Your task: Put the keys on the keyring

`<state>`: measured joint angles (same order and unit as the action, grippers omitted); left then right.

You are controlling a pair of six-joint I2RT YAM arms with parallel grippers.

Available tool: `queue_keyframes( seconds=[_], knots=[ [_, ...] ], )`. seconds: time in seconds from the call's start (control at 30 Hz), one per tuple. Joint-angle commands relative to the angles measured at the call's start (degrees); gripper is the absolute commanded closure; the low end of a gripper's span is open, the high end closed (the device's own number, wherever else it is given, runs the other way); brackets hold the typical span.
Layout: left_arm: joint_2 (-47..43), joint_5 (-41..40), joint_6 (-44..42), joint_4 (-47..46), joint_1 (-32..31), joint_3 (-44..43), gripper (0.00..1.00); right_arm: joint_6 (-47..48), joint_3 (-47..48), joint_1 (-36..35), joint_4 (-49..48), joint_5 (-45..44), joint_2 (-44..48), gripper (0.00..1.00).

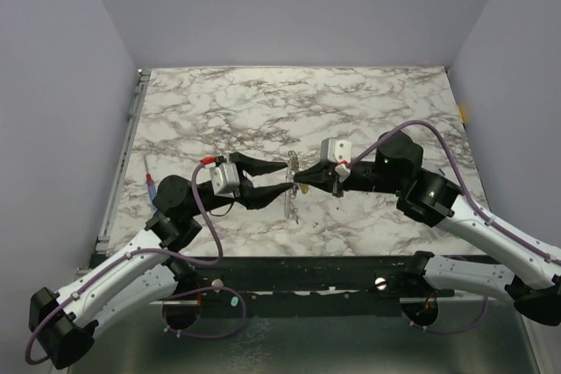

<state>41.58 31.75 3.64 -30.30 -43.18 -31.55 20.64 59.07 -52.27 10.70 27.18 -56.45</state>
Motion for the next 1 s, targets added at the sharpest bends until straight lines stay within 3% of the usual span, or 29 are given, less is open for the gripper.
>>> queue_keyframes(
  seconds=[0.0, 0.17, 0.33, 0.57, 0.97],
  knots=[
    [-2.4, -1.1, -0.4, 4.2, -0.2, -1.8, 0.47, 3.3, 2.9, -0.3, 5.2, -2.1, -1.1, 1.0],
    [-1.9, -0.4, -5.6, 18.7, -0.3, -8.1, 0.44, 5.3, 4.1, -0.3, 8.6, -4.3, -1.2, 0.99],
    [3.0, 1.4, -13.1, 36.1, -0.3, -17.5, 0.51, 7.8, 7.0, -0.3, 13.8, -6.2, -2.2, 0.99],
    [9.9, 2.4, -16.4, 42.8, -0.3, -24.1, 0.59, 10.1, 13.1, -0.3, 23.4, -8.6, -5.1, 0.99],
    [16.6, 6.0, -21.3, 44.7, -0.3, -29.1, 0.65, 11.3, 18.7, -0.3, 34.8, -11.1, -9.7, 0.99]
  ],
)
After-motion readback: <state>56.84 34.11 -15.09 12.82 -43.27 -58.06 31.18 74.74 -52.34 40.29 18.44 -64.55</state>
